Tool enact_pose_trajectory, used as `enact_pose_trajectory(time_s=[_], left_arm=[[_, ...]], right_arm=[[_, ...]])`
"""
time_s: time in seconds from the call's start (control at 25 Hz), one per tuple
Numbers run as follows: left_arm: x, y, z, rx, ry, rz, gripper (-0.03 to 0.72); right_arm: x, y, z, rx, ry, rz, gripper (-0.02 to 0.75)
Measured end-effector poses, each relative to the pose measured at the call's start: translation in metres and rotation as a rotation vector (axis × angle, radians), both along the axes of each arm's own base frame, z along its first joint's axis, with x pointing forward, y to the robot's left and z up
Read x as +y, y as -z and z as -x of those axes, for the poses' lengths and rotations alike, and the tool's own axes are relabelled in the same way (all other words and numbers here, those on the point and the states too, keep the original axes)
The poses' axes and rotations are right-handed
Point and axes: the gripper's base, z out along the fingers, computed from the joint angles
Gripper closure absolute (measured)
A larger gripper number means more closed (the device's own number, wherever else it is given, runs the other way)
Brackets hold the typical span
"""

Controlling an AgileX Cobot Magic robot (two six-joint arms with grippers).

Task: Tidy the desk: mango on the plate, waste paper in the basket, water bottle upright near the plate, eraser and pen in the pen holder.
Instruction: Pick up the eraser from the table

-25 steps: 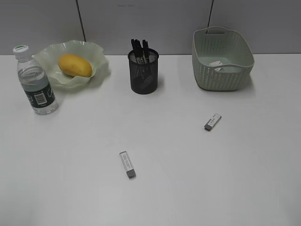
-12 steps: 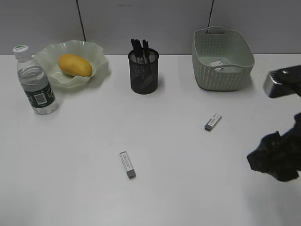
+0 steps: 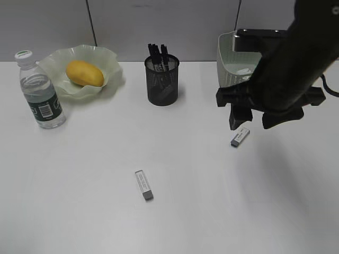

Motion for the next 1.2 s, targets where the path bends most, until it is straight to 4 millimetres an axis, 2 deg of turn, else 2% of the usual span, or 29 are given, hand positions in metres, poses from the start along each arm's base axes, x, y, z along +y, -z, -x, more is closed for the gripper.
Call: enact_pose_trajectory(time_s=[0.2,0.36,0.68,0.92,1.2], left_arm=[[0.0,0.0,0.0,-0.005,-0.001,0.0,0.379],[0.0,-0.001,-0.001,-0.013,-0.001,0.002,0.381],[0.0,-0.001,-0.001,-0.015,-0.001,0.003,0.381],[0.0,-0.001,-0.001,-0.017,-0.002,0.003,0.381],[0.0,-0.001,-0.001,-0.018,-0.002,0.004,0.39]], right_arm=[[-0.019,0.024,-0.048,0.124,0.156,-0.002,0.255],[-0.029,0.048,-0.074,0.201,0.258,-0.025,0.261],[-0.022,0.088,-0.095,0.291,0.323,-0.037,0.262],[-0.016,0.1,-0.112,0.284,0.354,-0.042,0.307],[-0.014,0.115,-0.119,0.322,0.372,-0.023,0.335]])
